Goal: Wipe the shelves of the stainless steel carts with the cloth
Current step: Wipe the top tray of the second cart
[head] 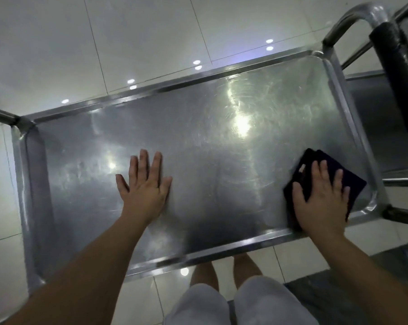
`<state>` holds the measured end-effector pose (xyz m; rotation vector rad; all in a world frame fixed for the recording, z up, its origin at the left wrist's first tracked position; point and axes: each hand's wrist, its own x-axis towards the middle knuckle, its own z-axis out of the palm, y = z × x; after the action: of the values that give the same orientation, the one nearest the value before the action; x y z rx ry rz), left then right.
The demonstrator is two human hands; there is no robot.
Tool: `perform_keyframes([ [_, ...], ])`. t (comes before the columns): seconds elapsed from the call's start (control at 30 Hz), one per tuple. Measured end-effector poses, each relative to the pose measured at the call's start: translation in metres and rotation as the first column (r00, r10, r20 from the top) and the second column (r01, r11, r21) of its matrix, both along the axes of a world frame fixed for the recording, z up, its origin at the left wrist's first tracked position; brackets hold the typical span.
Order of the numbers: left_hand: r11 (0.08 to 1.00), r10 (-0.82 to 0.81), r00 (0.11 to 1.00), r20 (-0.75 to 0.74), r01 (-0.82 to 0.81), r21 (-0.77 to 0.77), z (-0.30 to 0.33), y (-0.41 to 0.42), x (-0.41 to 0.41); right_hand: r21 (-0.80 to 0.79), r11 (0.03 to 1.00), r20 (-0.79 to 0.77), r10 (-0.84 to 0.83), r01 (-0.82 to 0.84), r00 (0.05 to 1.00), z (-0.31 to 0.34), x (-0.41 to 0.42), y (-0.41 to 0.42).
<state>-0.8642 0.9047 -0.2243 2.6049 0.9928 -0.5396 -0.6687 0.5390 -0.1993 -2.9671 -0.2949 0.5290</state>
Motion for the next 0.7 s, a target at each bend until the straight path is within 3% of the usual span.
perform_keyframes([
  [0.07,1.0,0.005,1.0,-0.005,-0.005,-0.008,0.0,0.0,0.0,-0.006,0.995,0.003,0.099,-0.099,0.995,0.002,-0.033,0.029],
  [0.13,1.0,0.005,1.0,-0.004,-0.005,-0.014,-0.001,-0.001,0.0,0.052,0.946,-0.016,0.322,-0.321,0.947,0.0,-0.082,0.06],
  [0.23,0.999,0.019,1.0,0.006,-0.019,-0.033,-0.001,0.0,0.0,0.145,0.74,0.001,0.664,-0.657,0.748,-0.006,-0.143,0.096],
  [0.33,1.0,0.016,1.0,0.009,-0.016,-0.02,-0.001,0.002,-0.001,0.169,0.632,0.032,0.763,-0.756,0.645,-0.012,-0.132,0.092],
  [0.43,1.0,0.002,1.0,0.002,-0.002,-0.004,-0.003,0.002,-0.001,0.108,0.749,0.05,0.653,-0.654,0.756,-0.011,-0.075,0.047],
  [0.57,1.0,-0.01,1.0,-0.006,0.011,0.019,-0.008,0.004,-0.002,-0.027,0.939,0.048,0.344,-0.343,0.938,-0.005,0.025,-0.04],
  [0.7,0.999,-0.016,0.999,-0.038,0.018,0.036,-0.013,0.005,-0.002,-0.062,0.998,0.072,0.014,-0.01,0.997,-0.001,0.09,-0.061],
])
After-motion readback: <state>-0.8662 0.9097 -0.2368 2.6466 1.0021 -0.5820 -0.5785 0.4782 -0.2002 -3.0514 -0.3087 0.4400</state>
